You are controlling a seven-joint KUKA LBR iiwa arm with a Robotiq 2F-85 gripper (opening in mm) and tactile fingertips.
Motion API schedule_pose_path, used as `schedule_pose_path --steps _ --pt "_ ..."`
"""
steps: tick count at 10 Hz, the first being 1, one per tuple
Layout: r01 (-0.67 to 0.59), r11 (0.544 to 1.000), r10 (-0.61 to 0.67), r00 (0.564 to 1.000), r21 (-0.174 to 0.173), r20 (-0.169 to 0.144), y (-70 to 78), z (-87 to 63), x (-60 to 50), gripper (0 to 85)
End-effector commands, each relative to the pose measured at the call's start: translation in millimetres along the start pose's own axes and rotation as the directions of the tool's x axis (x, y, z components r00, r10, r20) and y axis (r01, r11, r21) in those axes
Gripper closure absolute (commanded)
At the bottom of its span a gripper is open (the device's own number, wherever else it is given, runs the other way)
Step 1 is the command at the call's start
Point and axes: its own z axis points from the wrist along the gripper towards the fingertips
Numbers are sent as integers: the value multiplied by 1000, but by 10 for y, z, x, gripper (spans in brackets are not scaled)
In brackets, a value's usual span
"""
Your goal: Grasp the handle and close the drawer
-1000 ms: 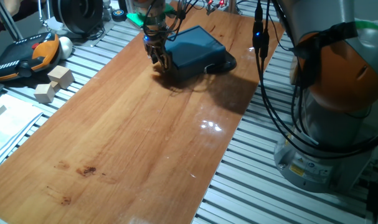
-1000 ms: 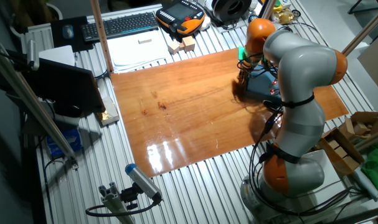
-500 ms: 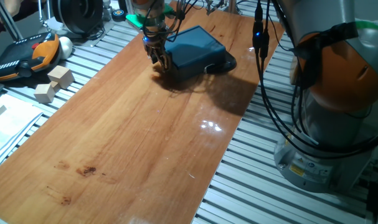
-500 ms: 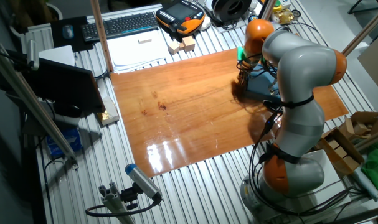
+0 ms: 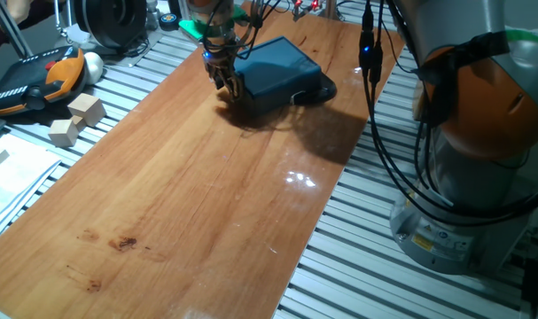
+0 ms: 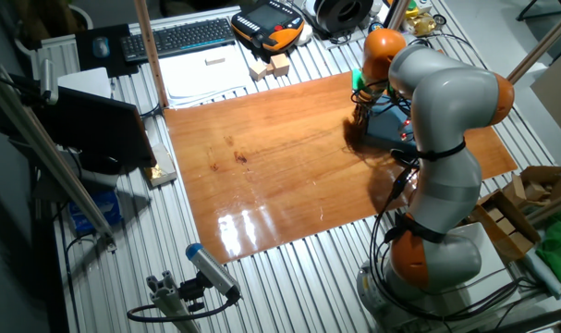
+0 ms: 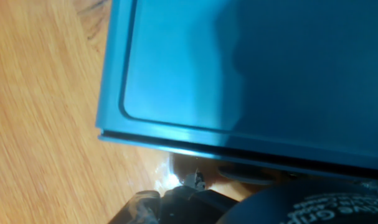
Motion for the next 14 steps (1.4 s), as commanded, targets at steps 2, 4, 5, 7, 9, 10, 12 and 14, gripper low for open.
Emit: schedule_pose_path --steps 2,4,5,7,9,10,12,14 --pt "-55 998 55 998 -2 10 7 -1 0 207" --pt "-75 997 75 997 1 5 11 2 6 207" --pt "-77 997 77 997 -1 9 13 1 6 207" --pt "-77 997 77 997 1 8 13 -1 8 210" --pt "-86 996 86 996 3 13 16 0 15 217" --pt "-92 996 92 996 8 14 17 1 16 220" --pt "-94 996 94 995 10 16 17 1 16 230" --pt "-94 996 94 995 12 16 15 4 16 273"
